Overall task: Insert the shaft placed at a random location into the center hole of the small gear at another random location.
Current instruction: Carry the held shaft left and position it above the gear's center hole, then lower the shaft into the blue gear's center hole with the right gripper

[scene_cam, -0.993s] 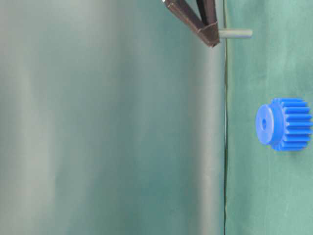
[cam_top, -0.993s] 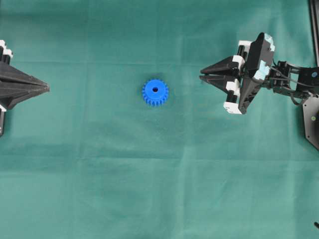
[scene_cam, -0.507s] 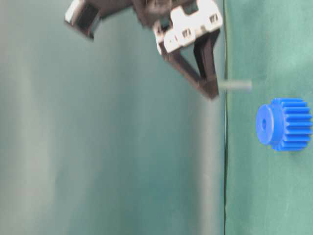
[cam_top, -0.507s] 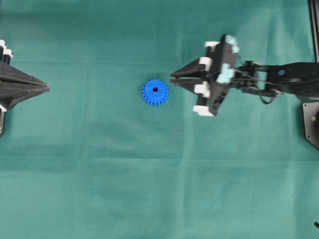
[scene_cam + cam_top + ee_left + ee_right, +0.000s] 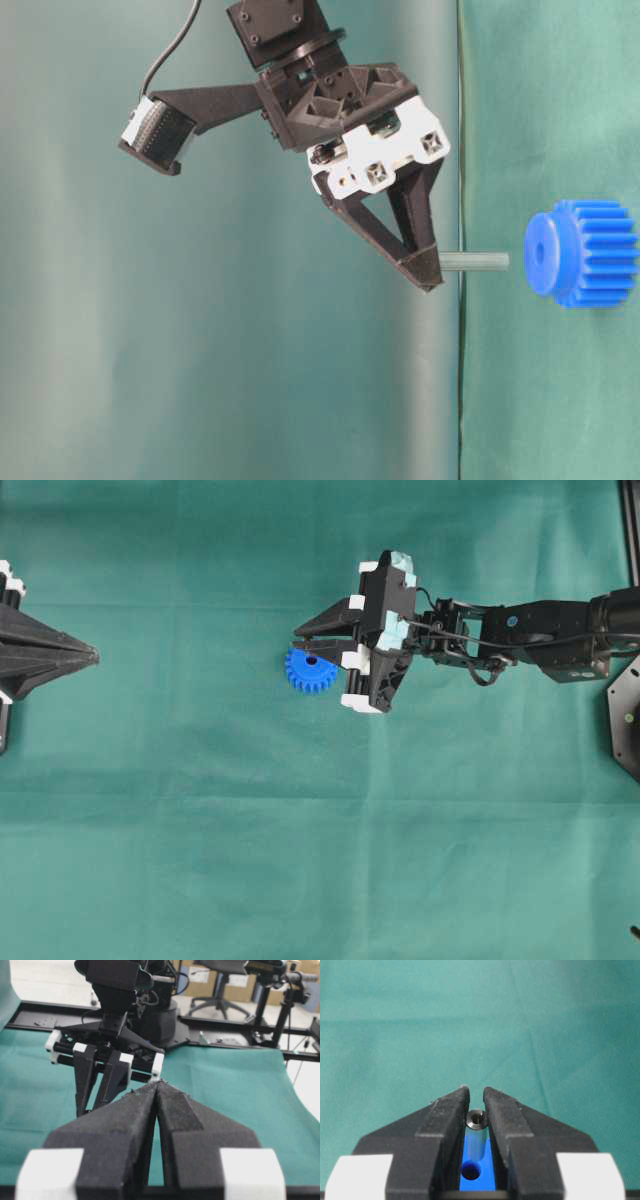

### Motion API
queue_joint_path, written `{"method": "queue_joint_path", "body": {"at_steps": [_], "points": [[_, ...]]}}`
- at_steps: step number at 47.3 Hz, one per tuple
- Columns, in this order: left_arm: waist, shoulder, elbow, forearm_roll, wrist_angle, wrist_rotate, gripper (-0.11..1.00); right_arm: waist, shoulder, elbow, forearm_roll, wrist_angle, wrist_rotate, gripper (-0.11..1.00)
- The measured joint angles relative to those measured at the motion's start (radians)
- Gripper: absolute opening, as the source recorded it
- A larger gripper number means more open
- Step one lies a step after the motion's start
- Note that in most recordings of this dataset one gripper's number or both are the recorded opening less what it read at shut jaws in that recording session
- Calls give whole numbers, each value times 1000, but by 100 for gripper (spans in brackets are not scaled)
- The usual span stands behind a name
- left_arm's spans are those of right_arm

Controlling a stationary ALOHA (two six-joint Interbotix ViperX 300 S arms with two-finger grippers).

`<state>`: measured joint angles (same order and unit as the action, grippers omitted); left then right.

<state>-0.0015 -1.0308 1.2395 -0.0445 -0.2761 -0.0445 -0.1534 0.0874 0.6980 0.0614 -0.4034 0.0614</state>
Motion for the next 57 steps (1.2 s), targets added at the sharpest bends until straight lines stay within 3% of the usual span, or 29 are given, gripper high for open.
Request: {"method": "queue_joint_path", "body": {"at_steps": [57], "points": [[0,2,0,0,0,0,0,2,118,-2,2,-25,-2,14]]}}
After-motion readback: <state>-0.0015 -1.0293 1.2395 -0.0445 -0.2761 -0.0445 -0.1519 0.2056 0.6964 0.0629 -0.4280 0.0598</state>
